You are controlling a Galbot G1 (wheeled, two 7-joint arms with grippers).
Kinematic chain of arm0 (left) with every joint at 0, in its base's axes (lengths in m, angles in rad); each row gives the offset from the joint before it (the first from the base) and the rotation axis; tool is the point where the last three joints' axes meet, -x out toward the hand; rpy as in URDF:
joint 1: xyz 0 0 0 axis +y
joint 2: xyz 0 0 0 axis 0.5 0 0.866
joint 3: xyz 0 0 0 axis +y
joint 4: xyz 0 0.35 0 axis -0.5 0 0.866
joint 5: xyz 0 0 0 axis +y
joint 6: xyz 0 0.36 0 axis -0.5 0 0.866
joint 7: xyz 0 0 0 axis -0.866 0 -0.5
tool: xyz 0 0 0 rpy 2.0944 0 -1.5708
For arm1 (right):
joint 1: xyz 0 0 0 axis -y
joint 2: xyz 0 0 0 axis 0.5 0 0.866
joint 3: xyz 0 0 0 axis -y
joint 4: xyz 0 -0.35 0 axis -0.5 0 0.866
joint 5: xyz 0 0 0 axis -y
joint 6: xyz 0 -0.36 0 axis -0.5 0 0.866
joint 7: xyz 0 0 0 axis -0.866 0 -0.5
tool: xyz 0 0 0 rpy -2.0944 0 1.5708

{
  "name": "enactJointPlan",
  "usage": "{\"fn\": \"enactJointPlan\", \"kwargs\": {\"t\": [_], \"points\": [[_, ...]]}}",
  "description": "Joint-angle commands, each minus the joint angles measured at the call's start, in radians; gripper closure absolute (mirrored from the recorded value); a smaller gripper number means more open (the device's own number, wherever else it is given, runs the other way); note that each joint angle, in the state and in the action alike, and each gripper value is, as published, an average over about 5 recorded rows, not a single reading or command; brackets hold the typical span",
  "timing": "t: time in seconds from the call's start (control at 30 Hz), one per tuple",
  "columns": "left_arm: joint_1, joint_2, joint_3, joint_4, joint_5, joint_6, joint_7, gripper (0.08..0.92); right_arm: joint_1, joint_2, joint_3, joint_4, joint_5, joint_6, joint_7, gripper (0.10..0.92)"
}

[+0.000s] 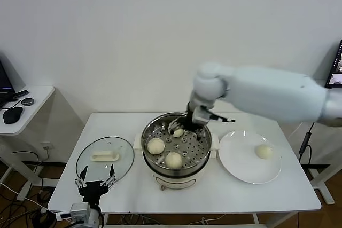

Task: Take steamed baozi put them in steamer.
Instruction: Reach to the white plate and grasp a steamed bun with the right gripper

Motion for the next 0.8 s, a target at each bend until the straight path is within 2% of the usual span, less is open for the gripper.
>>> {"fn": "enactJointPlan", "kwargs": {"t": [0.03, 0.17, 0.33, 0.57, 0.7, 0.8], "points": [[0.018, 0.001, -0.002, -0.026, 0.000, 0.004, 0.004, 0.177, -0.086, -0.354, 0.194, -0.113, 0.253, -0.548, -0.004, 0.203], [0.033, 0.000, 0.006, -0.046, 0.001, 0.010, 0.006, 0.177, -0.279, -0.439, 0.364, -0.191, 0.130, -0.643, -0.010, 0.203], [0.046, 0.001, -0.001, -0.040, 0.013, 0.009, 0.003, 0.177, -0.531, -0.487, 0.576, -0.210, -0.011, -0.725, -0.024, 0.203], [0.058, 0.002, -0.019, -0.045, 0.017, 0.013, 0.004, 0.177, -0.771, -0.406, 0.762, -0.337, -0.259, -0.613, -0.011, 0.203], [0.068, 0.002, -0.020, -0.055, 0.014, 0.016, 0.008, 0.177, -0.825, -0.318, 0.818, -0.410, -0.370, -0.555, -0.034, 0.203], [0.069, 0.002, -0.022, -0.048, 0.016, 0.016, 0.007, 0.177, -0.823, -0.241, 0.839, -0.518, -0.439, -0.450, -0.071, 0.203]]}}
